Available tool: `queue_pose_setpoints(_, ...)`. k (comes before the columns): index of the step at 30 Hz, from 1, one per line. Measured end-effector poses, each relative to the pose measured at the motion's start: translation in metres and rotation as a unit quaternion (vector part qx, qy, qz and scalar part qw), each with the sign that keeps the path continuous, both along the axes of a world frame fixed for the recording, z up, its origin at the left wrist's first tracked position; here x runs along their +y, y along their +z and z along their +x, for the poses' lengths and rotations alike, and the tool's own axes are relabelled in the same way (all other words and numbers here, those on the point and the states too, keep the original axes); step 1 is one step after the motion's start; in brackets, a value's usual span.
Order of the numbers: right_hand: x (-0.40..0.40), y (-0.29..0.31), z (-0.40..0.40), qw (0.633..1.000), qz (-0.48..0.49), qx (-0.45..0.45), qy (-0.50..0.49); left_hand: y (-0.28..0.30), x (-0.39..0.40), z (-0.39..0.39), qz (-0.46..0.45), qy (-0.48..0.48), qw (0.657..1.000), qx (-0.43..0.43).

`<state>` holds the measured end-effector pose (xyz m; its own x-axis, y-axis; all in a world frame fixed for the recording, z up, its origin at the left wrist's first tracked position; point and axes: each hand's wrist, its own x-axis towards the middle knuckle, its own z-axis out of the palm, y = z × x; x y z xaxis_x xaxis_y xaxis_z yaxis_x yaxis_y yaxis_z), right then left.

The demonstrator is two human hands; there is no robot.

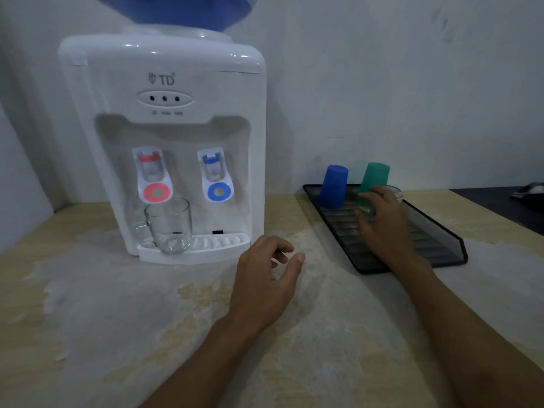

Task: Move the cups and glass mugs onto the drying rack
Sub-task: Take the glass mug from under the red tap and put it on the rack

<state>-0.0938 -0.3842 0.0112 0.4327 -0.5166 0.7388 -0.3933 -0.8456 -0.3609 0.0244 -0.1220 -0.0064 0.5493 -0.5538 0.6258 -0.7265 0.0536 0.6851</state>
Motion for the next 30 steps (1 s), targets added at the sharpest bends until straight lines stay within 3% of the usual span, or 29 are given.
queue_pose_setpoints(6, 0.062, 0.022, 0.023, 0.991, -0.09, -0.031, 0.096, 0.005, 0.003, 0.002, -0.057, 0.028, 0.998, -0.021)
queue_pose_setpoints(15, 0.116, 0.008, 0.044, 0.962, -0.096, 0.067, 0.246, 0.012, 0.006, 0.011, -0.142, 0.133, 0.98, -0.043)
queue_pose_setpoints(25, 0.106, 0.006, 0.041, 0.963, -0.084, 0.038, 0.254, 0.027, 0.019, 0.038, -0.213, 0.28, 0.934, -0.064)
queue_pose_setpoints(30, 0.104, 0.004, 0.04, 0.962, -0.082, 0.032, 0.259, 0.033, 0.026, 0.049, -0.21, 0.356, 0.91, -0.018)
